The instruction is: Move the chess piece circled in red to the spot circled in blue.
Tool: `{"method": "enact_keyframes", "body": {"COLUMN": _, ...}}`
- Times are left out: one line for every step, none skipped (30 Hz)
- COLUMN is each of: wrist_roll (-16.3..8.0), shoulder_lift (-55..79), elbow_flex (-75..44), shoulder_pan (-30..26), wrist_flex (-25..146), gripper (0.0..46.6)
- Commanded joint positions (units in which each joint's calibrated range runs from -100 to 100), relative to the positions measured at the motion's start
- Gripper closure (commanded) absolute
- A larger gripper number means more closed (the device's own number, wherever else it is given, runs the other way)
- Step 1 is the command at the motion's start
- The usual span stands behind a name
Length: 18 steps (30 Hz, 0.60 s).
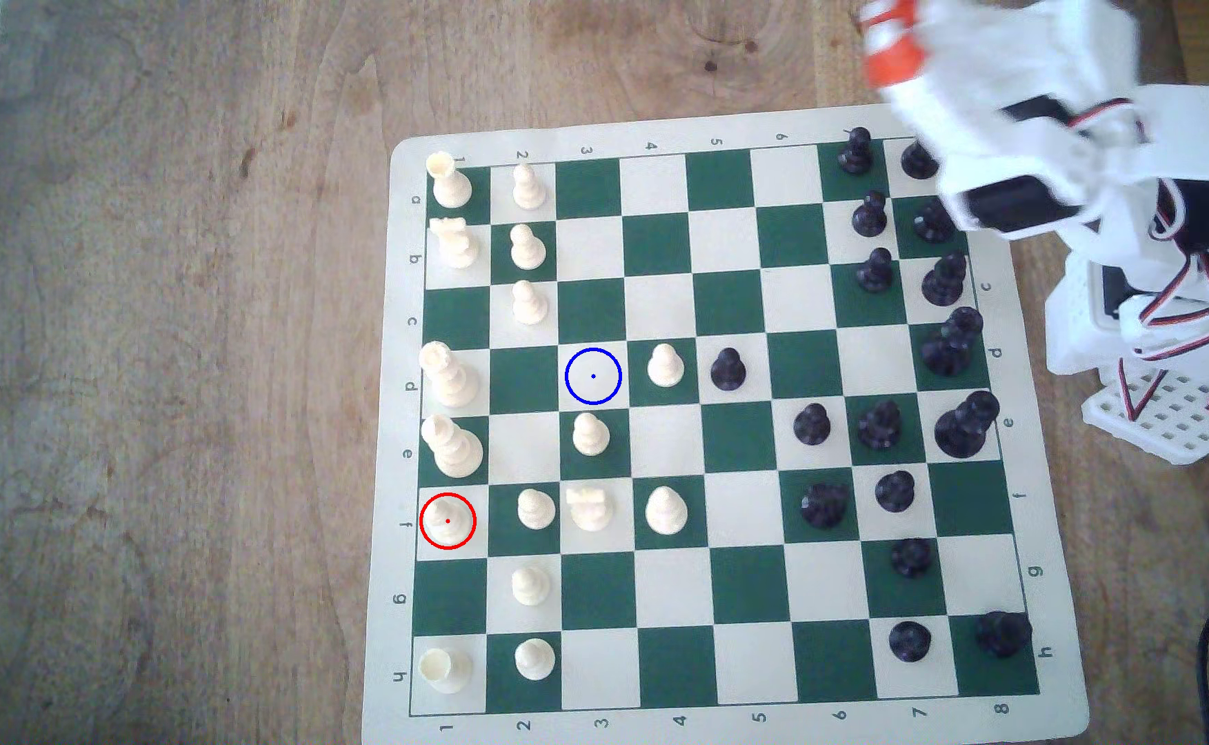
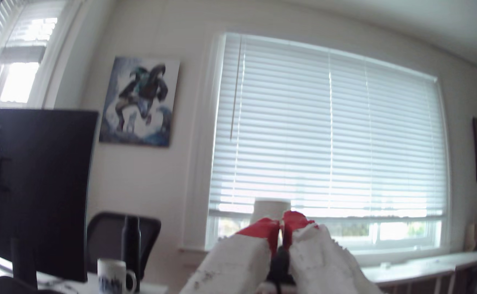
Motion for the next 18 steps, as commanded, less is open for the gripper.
{"method": "enact_keyframes", "body": {"wrist_roll": -0.1, "shoulder_lift": 1.2, "elbow_flex": -10.7, "shoulder_pan": 1.1, "wrist_flex": 21.3, "gripper": 46.4}}
{"method": "enact_keyframes", "body": {"wrist_roll": -0.1, "shoulder_lift": 3.8, "elbow_flex": -12.9, "shoulder_pan": 0.7, "wrist_flex": 23.3, "gripper": 46.4}}
{"method": "enact_keyframes", "body": {"wrist_roll": -0.1, "shoulder_lift": 6.0, "elbow_flex": -14.4, "shoulder_pan": 0.1, "wrist_flex": 24.1, "gripper": 46.4}}
{"method": "enact_keyframes", "body": {"wrist_roll": -0.1, "shoulder_lift": 9.3, "elbow_flex": -16.6, "shoulder_pan": -0.7, "wrist_flex": 25.1, "gripper": 46.4}}
{"method": "enact_keyframes", "body": {"wrist_roll": -0.1, "shoulder_lift": 12.8, "elbow_flex": -19.2, "shoulder_pan": -1.6, "wrist_flex": 26.9, "gripper": 46.4}}
{"method": "enact_keyframes", "body": {"wrist_roll": -0.1, "shoulder_lift": 18.5, "elbow_flex": -23.9, "shoulder_pan": -3.5, "wrist_flex": 32.6, "gripper": 45.8}}
{"method": "enact_keyframes", "body": {"wrist_roll": -0.1, "shoulder_lift": 20.4, "elbow_flex": -25.4, "shoulder_pan": -4.1, "wrist_flex": 34.1, "gripper": 45.5}}
{"method": "enact_keyframes", "body": {"wrist_roll": -0.1, "shoulder_lift": 22.2, "elbow_flex": -26.5, "shoulder_pan": -4.8, "wrist_flex": 34.8, "gripper": 45.4}}
{"method": "enact_keyframes", "body": {"wrist_roll": -0.1, "shoulder_lift": 23.8, "elbow_flex": -27.5, "shoulder_pan": -5.4, "wrist_flex": 34.8, "gripper": 45.2}}
{"method": "enact_keyframes", "body": {"wrist_roll": -0.1, "shoulder_lift": 27.7, "elbow_flex": -30.1, "shoulder_pan": -6.8, "wrist_flex": 36.2, "gripper": 45.1}}
{"method": "enact_keyframes", "body": {"wrist_roll": -0.1, "shoulder_lift": 30.0, "elbow_flex": -31.8, "shoulder_pan": -7.5, "wrist_flex": 36.6, "gripper": 45.1}}
{"method": "enact_keyframes", "body": {"wrist_roll": -0.1, "shoulder_lift": 32.8, "elbow_flex": -34.0, "shoulder_pan": -8.2, "wrist_flex": 37.5, "gripper": 44.7}}
{"method": "enact_keyframes", "body": {"wrist_roll": -0.1, "shoulder_lift": 35.7, "elbow_flex": -36.5, "shoulder_pan": -8.6, "wrist_flex": 38.9, "gripper": 44.4}}
{"method": "enact_keyframes", "body": {"wrist_roll": -0.1, "shoulder_lift": 38.8, "elbow_flex": -39.2, "shoulder_pan": -9.0, "wrist_flex": 39.8, "gripper": 44.6}}
{"method": "enact_keyframes", "body": {"wrist_roll": -0.6, "shoulder_lift": 44.5, "elbow_flex": -44.0, "shoulder_pan": -9.9, "wrist_flex": 40.7, "gripper": 44.8}}
{"method": "enact_keyframes", "body": {"wrist_roll": -0.9, "shoulder_lift": 46.7, "elbow_flex": -45.8, "shoulder_pan": -10.6, "wrist_flex": 40.7, "gripper": 44.8}}
{"method": "enact_keyframes", "body": {"wrist_roll": -1.7, "shoulder_lift": 49.3, "elbow_flex": -47.9, "shoulder_pan": -11.4, "wrist_flex": 40.7, "gripper": 44.6}}
{"method": "enact_keyframes", "body": {"wrist_roll": -1.9, "shoulder_lift": 51.7, "elbow_flex": -49.7, "shoulder_pan": -12.4, "wrist_flex": 41.0, "gripper": 44.6}}
